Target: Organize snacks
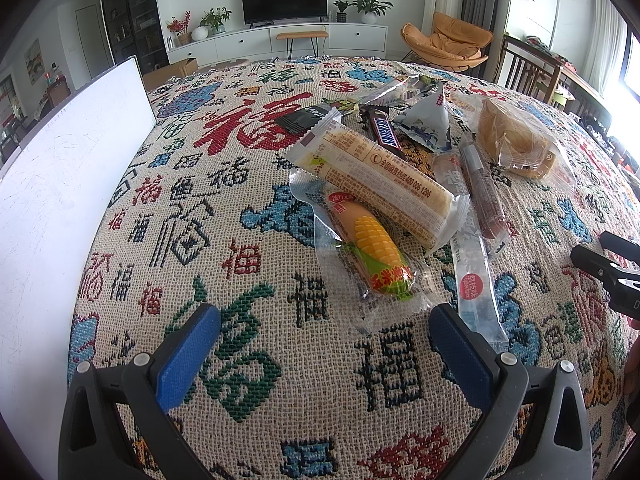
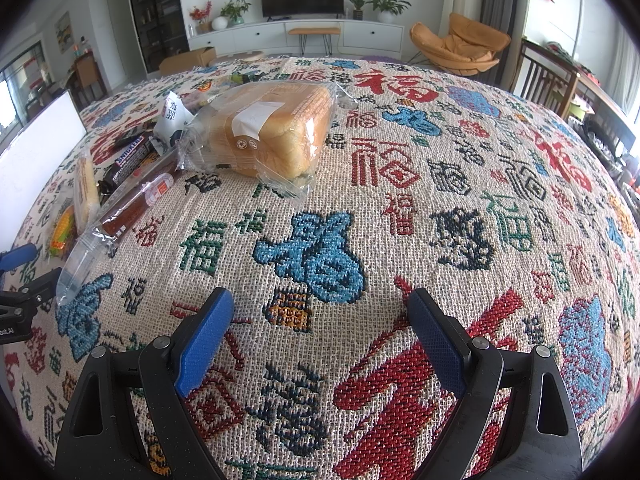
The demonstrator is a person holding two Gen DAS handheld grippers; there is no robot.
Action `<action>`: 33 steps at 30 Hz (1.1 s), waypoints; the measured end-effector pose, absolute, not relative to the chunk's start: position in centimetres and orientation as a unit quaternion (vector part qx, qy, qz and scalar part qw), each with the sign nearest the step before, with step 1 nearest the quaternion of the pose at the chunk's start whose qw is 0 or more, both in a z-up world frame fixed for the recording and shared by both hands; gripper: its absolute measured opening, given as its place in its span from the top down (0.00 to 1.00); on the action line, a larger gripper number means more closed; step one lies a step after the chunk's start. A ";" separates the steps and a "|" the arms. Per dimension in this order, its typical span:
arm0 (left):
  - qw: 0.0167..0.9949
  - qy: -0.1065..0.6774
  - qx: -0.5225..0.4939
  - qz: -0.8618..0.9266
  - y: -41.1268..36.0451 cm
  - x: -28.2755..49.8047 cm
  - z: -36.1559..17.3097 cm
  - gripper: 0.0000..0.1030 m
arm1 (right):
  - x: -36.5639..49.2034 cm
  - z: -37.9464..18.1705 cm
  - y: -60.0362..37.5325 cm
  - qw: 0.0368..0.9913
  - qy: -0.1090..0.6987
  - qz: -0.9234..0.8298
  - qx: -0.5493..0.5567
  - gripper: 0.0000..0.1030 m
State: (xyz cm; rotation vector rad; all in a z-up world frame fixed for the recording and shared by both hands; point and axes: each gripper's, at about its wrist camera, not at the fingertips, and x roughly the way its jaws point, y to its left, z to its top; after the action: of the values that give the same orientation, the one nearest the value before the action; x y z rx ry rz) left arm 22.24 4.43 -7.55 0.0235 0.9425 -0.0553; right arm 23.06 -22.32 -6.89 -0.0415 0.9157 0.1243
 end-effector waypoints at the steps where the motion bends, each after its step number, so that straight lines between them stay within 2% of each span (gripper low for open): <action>1: 0.891 0.454 0.011 -0.027 4.4 22.2 -7.6 0.00 | 23.1 -6.9 -22.3 0.895 0.442 0.060 -0.020 0.11; 30: 0.890 0.455 0.008 -0.022 4.4 21.8 -7.4 0.00 | 23.2 -7.0 -22.2 0.895 0.442 0.060 -0.019 0.11; 33: 0.874 0.484 0.016 -0.035 4.2 21.5 -7.1 0.00 | 23.1 -7.0 -22.2 0.895 0.442 0.060 -0.019 0.11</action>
State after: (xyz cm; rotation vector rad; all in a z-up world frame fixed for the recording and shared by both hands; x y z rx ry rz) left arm 21.48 4.24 -7.11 0.0337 1.0114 -0.0724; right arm 23.14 -22.19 -6.97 -0.0395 0.9163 0.1243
